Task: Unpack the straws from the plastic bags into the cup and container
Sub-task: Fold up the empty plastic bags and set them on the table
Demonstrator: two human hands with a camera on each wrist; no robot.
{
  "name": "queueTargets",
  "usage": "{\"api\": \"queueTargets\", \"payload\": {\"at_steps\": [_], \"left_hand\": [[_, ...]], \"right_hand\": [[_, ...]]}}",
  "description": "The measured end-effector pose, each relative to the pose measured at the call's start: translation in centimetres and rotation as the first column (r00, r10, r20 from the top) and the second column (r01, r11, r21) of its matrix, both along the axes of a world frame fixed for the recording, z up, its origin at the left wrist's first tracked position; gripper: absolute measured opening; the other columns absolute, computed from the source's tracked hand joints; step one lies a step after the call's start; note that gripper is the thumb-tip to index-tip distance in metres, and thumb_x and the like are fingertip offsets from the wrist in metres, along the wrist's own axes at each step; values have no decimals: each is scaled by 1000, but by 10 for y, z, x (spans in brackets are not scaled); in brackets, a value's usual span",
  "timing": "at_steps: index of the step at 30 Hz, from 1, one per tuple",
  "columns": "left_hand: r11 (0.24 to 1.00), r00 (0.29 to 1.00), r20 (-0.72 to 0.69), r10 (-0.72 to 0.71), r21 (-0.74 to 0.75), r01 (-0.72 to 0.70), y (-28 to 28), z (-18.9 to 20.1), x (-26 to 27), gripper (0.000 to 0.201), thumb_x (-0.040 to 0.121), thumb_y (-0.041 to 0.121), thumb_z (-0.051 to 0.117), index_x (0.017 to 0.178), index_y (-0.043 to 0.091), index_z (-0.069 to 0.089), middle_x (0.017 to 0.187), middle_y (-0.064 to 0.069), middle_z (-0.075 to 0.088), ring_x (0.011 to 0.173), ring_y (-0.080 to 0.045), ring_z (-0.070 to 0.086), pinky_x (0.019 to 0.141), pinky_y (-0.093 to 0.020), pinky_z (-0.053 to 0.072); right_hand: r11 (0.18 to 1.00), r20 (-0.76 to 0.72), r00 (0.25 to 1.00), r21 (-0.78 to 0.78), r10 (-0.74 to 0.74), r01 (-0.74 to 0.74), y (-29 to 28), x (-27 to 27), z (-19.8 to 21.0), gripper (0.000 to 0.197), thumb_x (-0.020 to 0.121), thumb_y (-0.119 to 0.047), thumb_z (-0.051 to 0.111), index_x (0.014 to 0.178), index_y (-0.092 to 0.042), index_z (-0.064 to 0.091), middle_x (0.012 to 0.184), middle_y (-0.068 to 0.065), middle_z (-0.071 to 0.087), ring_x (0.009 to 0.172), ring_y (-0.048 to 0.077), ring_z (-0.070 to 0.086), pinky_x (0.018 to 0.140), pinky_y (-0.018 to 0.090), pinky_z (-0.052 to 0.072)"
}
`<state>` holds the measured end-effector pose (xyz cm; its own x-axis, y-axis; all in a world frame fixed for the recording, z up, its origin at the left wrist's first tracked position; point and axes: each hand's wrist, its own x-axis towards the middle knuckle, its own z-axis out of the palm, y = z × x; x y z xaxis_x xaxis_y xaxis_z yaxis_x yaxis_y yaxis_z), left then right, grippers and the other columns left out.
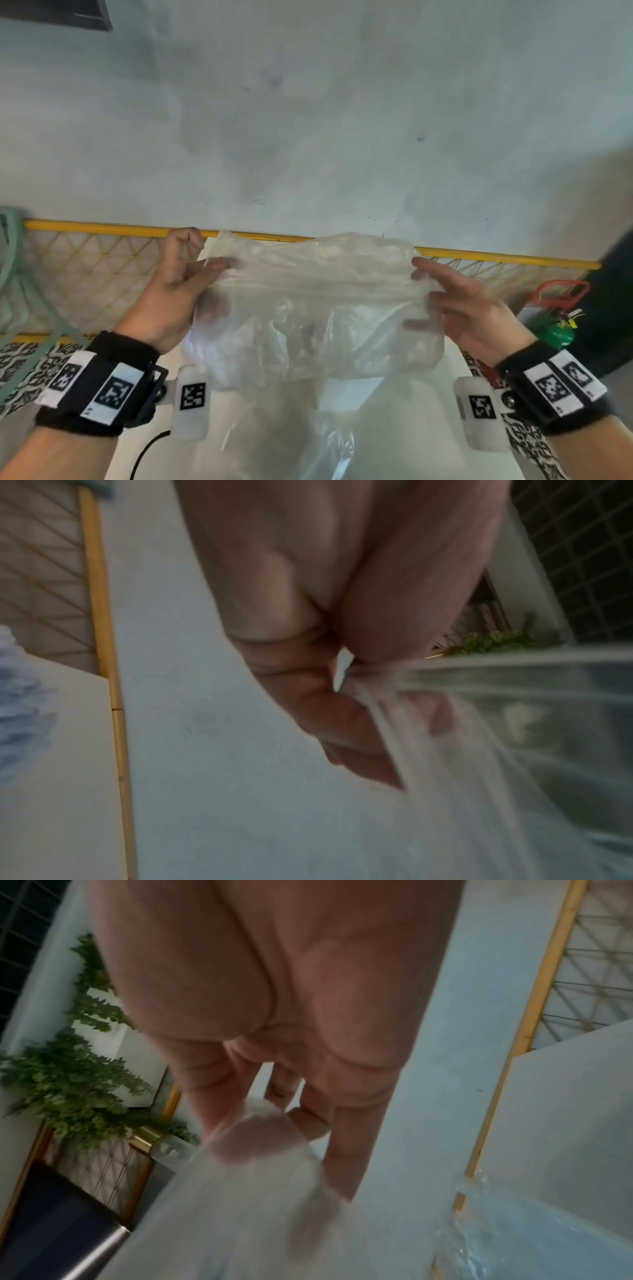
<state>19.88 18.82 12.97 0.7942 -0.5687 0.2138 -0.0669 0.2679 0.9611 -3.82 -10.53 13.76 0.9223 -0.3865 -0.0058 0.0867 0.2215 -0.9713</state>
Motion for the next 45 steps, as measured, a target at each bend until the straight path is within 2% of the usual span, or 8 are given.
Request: {"api": "queueTargets", "payload": {"at_steps": [6, 11, 18, 27, 30, 33, 38, 45], "left_hand": [[983, 988, 114, -101, 167, 81, -21, 3, -12, 54, 97, -7, 40, 72, 24, 76, 94, 13, 73, 53, -11, 63, 41, -19, 42], [993, 997, 53, -57, 106, 51, -34, 7, -12, 37, 94, 9, 51, 118, 34, 65, 122, 3, 60, 61, -14, 63, 41, -22, 45], [950, 964, 14, -267, 169, 261, -46, 5, -25, 121, 43, 36, 96, 140, 59, 28, 137, 35, 37, 109, -20, 66, 73, -52, 57], [885, 961, 149, -235, 442, 148, -58, 17, -36, 134, 54, 0, 91, 145, 57, 10, 140, 41, 23, 102, -20, 62, 53, -45, 60], [853, 942, 296, -157, 522, -21, -73, 18, -47, 134, 58, 1, 90, 148, 52, 4, 145, 36, 15, 91, -21, 61, 46, -41, 58], [837, 881, 467, -75, 509, -198, -98, 13, -69, 129, 66, 6, 83, 149, 46, -7, 149, 34, 2, 105, -19, 58, 47, -28, 57], [958, 861, 492, -126, 287, -24, -137, 8, -106, 121, 72, 29, 83, 152, 33, -7, 150, 35, 0, 140, 12, 10, 102, -9, 36], [969, 960, 158, -233, -43, 242, -128, 10, -110, 108, 83, -19, 60, 141, 61, 16, 152, 31, 18, 107, -33, 65, 63, -49, 60]], "right_hand": [[935, -82, 932, 70, 354, -349, -23, -12, 4, 83, 72, 22, 49, 138, -30, 55, 145, 6, 51, 73, 28, 46, 74, 50, 57], [949, -53, 950, -44, 309, -311, -47, -21, 18, 96, 73, 21, 52, 147, -39, 38, 62, 9, 39, 58, 17, 37, 86, 59, 54], [998, 19, 999, -57, 34, -33, -57, -23, 14, 66, 83, 16, 54, 135, -24, 58, 148, -1, 45, 80, 34, 42, 81, 61, 55], [941, -228, 967, -288, 112, -177, -73, -40, 7, 120, 67, 30, 68, 139, -60, 36, 140, -11, 43, 96, 34, 60, 75, 56, 58], [776, -296, 953, -614, -56, -145, -72, -33, 6, 114, 71, 15, 74, 148, -52, 23, 131, 1, 51, 82, 25, 70, 69, 34, 61], [402, -144, 949, -915, -281, -20, -54, -13, 7, 112, 68, 7, 63, 156, -33, 8, 163, -14, 5, 137, 19, 44, 80, 10, 50], [82, -68, 995, -995, -73, -62, 23, 5, 11, 110, 75, 5, 53, 149, -52, -6, 162, -19, -13, 121, 26, 57, 86, 43, 56], [654, 353, 935, -713, 26, 252, 9, -9, 17, 71, 77, -7, 74, 133, -34, 40, 136, -14, 47, 94, 19, 58, 68, 36, 55]]}}
